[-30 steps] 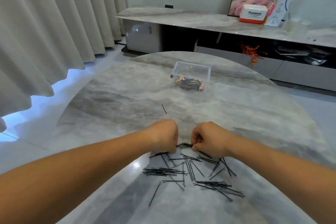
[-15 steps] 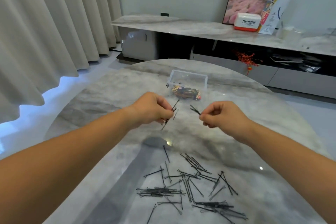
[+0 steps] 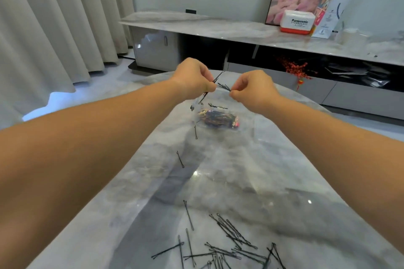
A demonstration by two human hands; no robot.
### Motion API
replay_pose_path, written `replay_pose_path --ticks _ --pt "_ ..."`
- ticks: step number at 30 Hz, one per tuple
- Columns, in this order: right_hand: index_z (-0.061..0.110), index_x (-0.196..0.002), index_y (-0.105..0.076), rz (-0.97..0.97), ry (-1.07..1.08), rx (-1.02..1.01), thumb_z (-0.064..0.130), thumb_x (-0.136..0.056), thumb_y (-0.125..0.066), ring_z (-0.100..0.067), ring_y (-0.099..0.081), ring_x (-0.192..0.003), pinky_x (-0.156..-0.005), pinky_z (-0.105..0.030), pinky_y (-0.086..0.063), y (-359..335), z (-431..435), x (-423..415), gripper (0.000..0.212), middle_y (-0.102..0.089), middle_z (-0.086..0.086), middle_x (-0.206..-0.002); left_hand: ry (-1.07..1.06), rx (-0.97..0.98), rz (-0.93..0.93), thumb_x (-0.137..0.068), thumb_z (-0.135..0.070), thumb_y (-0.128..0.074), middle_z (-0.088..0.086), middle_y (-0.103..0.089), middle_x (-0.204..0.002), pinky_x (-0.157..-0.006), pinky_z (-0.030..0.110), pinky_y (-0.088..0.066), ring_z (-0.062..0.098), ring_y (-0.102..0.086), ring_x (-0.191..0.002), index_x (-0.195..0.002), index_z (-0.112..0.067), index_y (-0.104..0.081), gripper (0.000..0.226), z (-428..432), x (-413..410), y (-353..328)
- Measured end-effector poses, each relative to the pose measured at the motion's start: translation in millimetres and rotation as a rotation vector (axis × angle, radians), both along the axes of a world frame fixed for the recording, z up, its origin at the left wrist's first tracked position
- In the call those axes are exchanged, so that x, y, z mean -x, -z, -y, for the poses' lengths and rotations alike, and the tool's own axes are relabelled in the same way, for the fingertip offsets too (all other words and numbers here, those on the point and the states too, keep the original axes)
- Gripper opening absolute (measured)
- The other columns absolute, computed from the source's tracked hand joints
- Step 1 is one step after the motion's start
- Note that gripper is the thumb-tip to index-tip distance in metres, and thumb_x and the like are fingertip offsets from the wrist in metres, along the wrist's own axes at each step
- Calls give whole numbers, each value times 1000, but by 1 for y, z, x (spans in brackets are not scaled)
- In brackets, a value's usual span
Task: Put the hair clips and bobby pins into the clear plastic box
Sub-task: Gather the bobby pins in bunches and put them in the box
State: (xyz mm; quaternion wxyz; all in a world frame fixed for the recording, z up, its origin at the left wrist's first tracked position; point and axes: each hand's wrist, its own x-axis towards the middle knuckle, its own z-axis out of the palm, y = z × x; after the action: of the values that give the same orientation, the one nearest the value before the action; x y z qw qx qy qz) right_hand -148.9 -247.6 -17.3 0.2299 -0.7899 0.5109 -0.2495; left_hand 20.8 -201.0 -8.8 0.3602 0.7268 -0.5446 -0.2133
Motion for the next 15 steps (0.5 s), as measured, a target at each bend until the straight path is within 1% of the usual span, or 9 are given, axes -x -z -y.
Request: replay_pose_path --ticks 2,5,6,8,10,11,13,14,15 --pt "12 -83 -74 -62 -11 46 19 -84 -71 -14 -57 -65 -56 -23 -42 6 5 -5 8 -65 1 -71 18 -12 148 -81 -15 -78 4 -74 -87 -70 26 -52 16 -64 -74 -85 -15 -77 4 9 2 7" --pt "13 -88 -75 -57 1 93 24 -88 -67 -17 -63 -78 -70 -29 -48 15 8 -5 14 -71 -2 -82 77 -35 273 -84 -20 -79 5 -75 -99 -73 30 -55 20 -68 -82 -101 -12 -77 18 15 5 20" --pt "14 -89 -75 -43 5 105 25 -89 -66 -18 -64 -81 -73 -30 -50 17 7 -4 14 -71 -1 -84 89 -37 296 -84 -20 -80 5 -74 -101 -73 30 -56 21 -67 -83 -104 -12 -76 22 14 5 25" --pt "16 -89 -74 -26 15 146 25 -89 -63 -18 -64 -83 -76 -33 -52 21 2 -1 14 -70 2 -83 95 -11 313 -85 -18 -78 5 -74 -102 -81 31 -56 21 -68 -88 -106 -11 -75 23 12 3 32" --pt "17 -88 -73 3 27 189 25 -89 -60 -16 -64 -81 -76 -34 -53 25 -8 4 15 -69 4 -82 93 59 280 -86 -16 -76 4 -73 -96 -88 32 -56 19 -68 -88 -105 -11 -75 19 5 -1 37" --pt "18 -87 -72 16 13 212 25 -88 -58 -16 -63 -78 -74 -34 -53 27 -17 6 15 -69 5 -79 83 98 264 -87 -17 -75 0 -71 -90 -87 32 -56 17 -66 -84 -103 -12 -74 17 -2 -3 39" --pt "20 -82 -70 -1 -103 248 23 -87 -55 -17 -62 -73 -72 -35 -53 36 -38 9 17 -66 7 -73 44 165 258 -89 -22 -70 -5 -67 -82 -78 29 -54 15 -63 -77 -100 -17 -72 12 -21 -8 46" --pt "18 -81 -69 -46 -206 237 23 -88 -52 -19 -61 -75 -73 -37 -52 43 -49 9 19 -66 6 -74 26 179 264 -90 -24 -67 -6 -67 -81 -76 29 -53 15 -63 -76 -98 -18 -72 11 -32 -12 52" --pt "15 -84 -68 -117 -318 206 24 -90 -50 -21 -61 -82 -78 -39 -52 52 -58 7 22 -69 2 -80 23 166 268 -91 -24 -64 -5 -69 -81 -76 30 -54 17 -65 -77 -97 -19 -72 11 -44 -15 59"
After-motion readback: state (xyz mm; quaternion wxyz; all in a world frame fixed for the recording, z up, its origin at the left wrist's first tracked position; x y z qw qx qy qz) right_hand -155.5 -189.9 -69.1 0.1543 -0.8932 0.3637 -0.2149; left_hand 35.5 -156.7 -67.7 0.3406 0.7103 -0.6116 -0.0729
